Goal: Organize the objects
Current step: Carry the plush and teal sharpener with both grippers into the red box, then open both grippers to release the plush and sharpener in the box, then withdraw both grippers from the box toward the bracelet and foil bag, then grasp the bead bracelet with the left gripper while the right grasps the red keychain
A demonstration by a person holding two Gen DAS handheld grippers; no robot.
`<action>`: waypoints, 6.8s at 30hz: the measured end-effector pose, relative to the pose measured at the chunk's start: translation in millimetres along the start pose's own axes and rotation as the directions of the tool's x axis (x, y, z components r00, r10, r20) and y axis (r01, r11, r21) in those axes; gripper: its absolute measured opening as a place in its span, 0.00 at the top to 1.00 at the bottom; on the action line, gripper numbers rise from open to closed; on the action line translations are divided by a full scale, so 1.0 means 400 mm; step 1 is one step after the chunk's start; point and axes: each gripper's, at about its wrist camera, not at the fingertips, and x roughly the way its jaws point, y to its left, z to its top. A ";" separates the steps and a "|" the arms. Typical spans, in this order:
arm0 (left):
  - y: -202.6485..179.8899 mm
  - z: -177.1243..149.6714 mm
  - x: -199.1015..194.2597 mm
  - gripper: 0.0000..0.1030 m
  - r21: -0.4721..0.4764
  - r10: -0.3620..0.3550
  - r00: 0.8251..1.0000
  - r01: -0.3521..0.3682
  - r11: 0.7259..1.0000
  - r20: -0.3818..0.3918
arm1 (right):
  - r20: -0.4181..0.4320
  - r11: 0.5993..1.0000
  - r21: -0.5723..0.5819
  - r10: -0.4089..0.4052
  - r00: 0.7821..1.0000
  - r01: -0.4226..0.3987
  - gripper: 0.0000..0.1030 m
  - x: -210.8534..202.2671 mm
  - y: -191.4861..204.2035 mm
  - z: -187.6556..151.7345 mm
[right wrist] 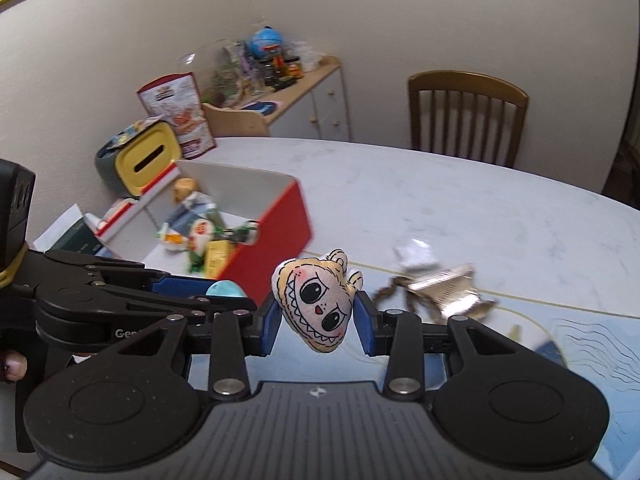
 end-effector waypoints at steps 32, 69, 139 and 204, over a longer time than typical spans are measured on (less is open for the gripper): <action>0.487 0.093 0.049 0.64 0.059 0.219 0.966 -0.213 0.975 -0.136 | -0.110 0.995 -0.082 -0.059 0.992 0.051 0.63 0.429 0.323 0.184; 0.553 0.063 0.251 0.61 0.259 0.313 0.871 -0.225 0.939 -0.379 | -0.310 0.986 -0.145 -0.126 0.942 0.084 0.61 0.734 0.330 0.187; 0.057 0.060 0.022 0.00 0.140 0.088 0.996 -0.090 0.986 0.022 | 0.092 0.987 0.097 -0.140 0.986 0.131 0.15 -0.019 -0.092 -0.064; -0.141 0.030 0.499 0.92 0.186 0.103 0.993 -0.090 0.978 -0.060 | -0.168 0.989 0.042 -0.136 0.976 0.145 0.64 0.215 -0.247 -0.303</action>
